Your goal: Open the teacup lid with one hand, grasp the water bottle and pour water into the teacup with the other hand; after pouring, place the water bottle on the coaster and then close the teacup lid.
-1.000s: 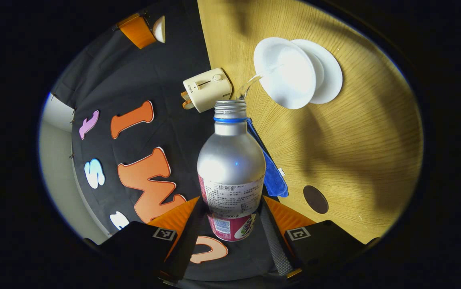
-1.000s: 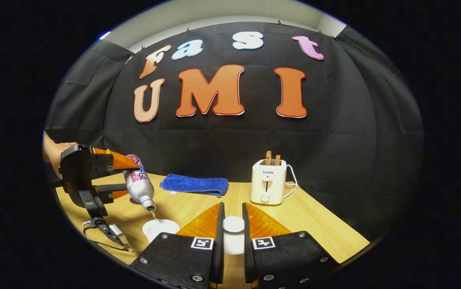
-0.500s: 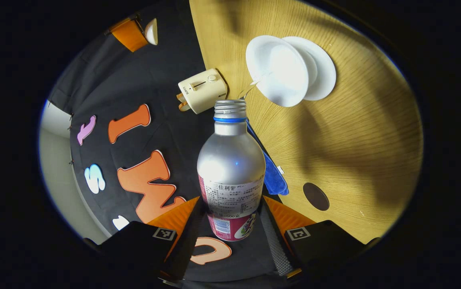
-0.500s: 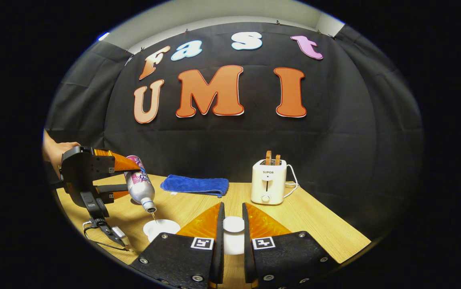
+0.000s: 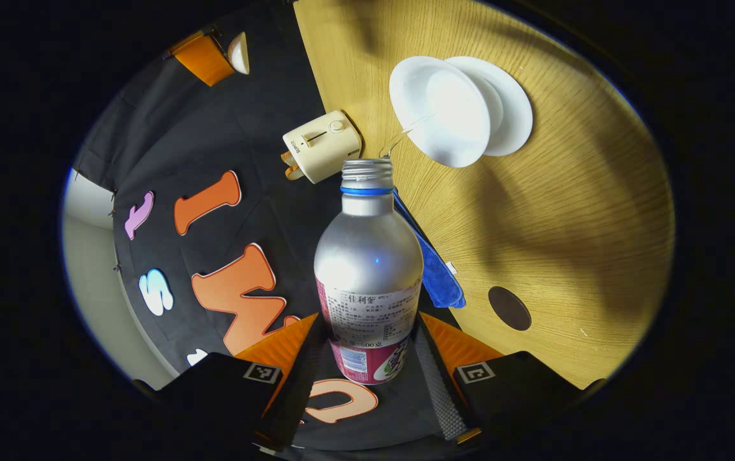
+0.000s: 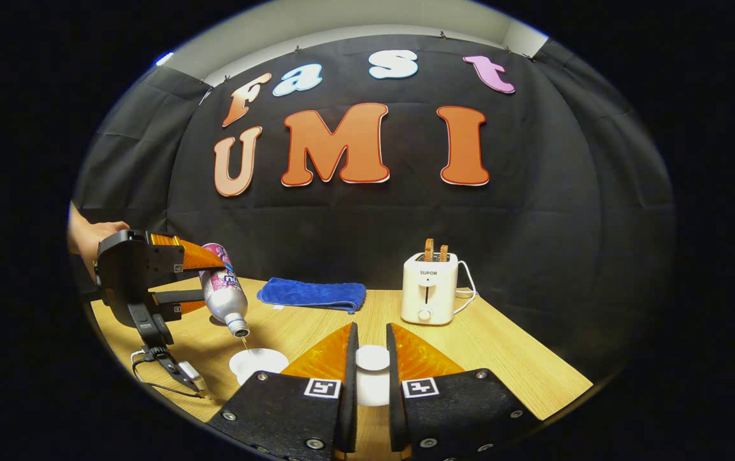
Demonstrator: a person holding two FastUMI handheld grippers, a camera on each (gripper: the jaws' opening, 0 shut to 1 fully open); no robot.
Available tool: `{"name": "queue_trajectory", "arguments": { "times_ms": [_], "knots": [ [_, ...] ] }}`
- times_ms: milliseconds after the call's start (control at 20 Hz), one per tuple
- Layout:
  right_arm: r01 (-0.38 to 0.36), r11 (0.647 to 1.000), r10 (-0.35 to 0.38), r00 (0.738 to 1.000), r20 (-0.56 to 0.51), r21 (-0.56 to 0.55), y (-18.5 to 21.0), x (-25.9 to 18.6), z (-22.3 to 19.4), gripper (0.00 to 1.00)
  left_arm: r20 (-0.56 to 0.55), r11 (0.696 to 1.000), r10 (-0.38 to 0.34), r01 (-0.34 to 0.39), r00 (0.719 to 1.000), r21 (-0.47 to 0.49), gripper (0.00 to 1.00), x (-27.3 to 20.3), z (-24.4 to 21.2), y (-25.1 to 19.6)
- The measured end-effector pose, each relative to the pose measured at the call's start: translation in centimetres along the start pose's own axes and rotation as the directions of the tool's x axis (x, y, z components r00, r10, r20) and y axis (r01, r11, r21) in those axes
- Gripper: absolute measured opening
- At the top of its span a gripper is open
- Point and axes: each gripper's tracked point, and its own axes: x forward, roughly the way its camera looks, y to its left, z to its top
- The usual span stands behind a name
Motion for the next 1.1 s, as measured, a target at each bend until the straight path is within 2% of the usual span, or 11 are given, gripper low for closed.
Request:
{"name": "queue_trajectory", "arguments": {
  "times_ms": [700, 900, 1100],
  "knots": [
    [-0.004, 1.000, 0.004, 1.000, 0.002, 0.002, 0.52, -0.04, 0.22, 0.21, 0.009, 0.999, 0.026, -0.026, 1.000, 0.042, 0.84, -0.24, 0.28, 0.73],
    [0.015, 1.000, -0.015, 1.000, -0.006, 0.009, 0.19, 0.14, -0.02, 0.21, 0.023, 0.998, 0.045, -0.046, 0.999, 0.039, 0.84, -0.27, 0.63, 0.79],
    [0.018, 1.000, -0.018, 1.000, -0.006, 0.016, 0.26, 0.14, 0.03, 0.21, 0.025, 0.998, 0.062, -0.062, 0.998, -0.010, 0.86, -0.18, 0.80, 0.45]
  ]
}}
